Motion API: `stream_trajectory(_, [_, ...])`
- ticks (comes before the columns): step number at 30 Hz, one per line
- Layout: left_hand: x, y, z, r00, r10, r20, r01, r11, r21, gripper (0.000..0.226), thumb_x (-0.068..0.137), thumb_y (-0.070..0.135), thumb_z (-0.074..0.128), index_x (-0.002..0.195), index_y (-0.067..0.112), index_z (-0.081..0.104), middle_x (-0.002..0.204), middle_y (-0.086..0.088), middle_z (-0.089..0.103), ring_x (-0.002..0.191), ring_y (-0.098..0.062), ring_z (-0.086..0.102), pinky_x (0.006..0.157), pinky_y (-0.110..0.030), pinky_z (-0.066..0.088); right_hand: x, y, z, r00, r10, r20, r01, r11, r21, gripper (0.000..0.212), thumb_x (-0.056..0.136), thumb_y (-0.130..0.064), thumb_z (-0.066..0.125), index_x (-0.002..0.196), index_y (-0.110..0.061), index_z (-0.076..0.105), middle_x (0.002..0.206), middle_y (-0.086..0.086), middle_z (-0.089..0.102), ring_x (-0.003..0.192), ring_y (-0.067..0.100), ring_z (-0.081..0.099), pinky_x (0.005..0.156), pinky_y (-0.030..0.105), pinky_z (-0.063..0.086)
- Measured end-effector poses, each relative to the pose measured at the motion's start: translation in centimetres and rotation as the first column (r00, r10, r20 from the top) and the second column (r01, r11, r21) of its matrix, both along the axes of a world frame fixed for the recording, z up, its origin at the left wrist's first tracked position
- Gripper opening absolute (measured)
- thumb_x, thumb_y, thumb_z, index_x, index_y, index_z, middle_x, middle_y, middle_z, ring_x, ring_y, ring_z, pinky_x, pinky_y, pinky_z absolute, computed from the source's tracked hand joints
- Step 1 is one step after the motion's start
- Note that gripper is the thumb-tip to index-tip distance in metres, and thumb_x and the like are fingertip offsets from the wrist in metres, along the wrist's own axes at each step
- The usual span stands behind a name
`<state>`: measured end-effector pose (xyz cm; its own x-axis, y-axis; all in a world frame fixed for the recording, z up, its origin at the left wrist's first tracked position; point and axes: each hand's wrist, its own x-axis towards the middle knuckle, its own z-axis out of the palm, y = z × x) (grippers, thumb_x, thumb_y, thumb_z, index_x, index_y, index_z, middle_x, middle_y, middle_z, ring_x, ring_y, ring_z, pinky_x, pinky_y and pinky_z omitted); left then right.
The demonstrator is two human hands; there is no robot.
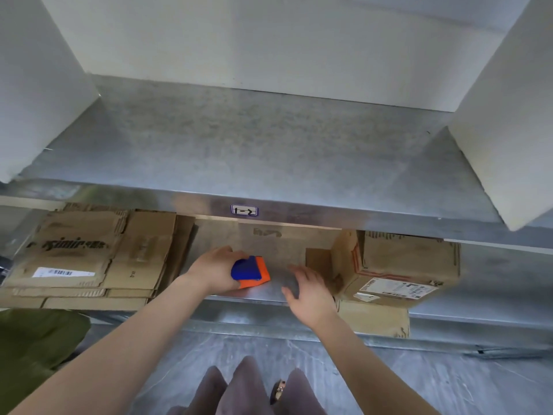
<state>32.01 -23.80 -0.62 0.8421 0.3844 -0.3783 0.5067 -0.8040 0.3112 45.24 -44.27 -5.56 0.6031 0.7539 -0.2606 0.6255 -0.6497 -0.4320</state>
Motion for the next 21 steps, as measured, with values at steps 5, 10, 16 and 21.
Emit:
stream_trajectory(5, [-0.5, -0.5, 0.6, 0.999, 0.034, 0.036, -0.033, 0.999, -0.024, 0.057, 0.073, 0.041, 0.067, 0.128, 0.032, 0.056, 0.109, -0.003, 0.059, 0.1, -0.024, 0.057, 0.077, -0.024, 0.042, -0.6, -0.4, -0.1, 0.999, 0.032, 0.003, -0.032, 0.999, 0.015, 0.057, 0.094, -0.042, 0.05, 0.147, -0.027, 0.035, 0.146, 0.0, 0.043, 0.134, 0.023, 0.036, 0.108, 0.032, 0.034])
stream_trajectory(10, [-1.2, -0.8, 0.7, 0.999, 0.02, 0.047, -0.018, 0.999, -0.033, 0.058, 0.071, 0.039, 0.068, 0.127, 0.032, 0.058, 0.106, -0.004, 0.061, 0.099, -0.024, 0.058, 0.075, -0.024, 0.04, -1.2, -1.3, -0.3, 0.999, 0.038, -0.001, -0.038, 0.997, 0.06, 0.058, 0.093, -0.042, 0.052, 0.147, -0.027, 0.037, 0.147, 0.0, 0.042, 0.137, 0.023, 0.034, 0.109, 0.033, 0.034])
stream_trajectory(16, [-1.5, -2.1, 1.4, 0.998, -0.009, 0.054, 0.008, 1.0, 0.018, 0.058, 0.078, 0.039, 0.07, 0.133, 0.03, 0.053, 0.113, -0.006, 0.059, 0.103, -0.026, 0.057, 0.082, -0.026, 0.043, -1.7, -1.9, 0.1, 0.998, 0.039, 0.057, -0.043, 0.996, 0.074, 0.058, 0.092, -0.045, 0.051, 0.146, -0.027, 0.039, 0.144, 0.001, 0.044, 0.138, 0.026, 0.033, 0.111, 0.036, 0.033])
stream_trajectory(21, [-2.3, -3.1, 1.5, 0.998, 0.014, 0.065, -0.016, 1.0, 0.023, 0.061, 0.08, 0.04, 0.068, 0.138, 0.031, 0.048, 0.117, -0.004, 0.058, 0.105, -0.024, 0.056, 0.082, -0.026, 0.043, -2.5, -2.4, 0.3, 0.99, 0.039, 0.132, -0.046, 0.998, 0.051, 0.059, 0.09, -0.046, 0.05, 0.144, -0.026, 0.041, 0.143, 0.003, 0.047, 0.136, 0.028, 0.037, 0.111, 0.04, 0.035])
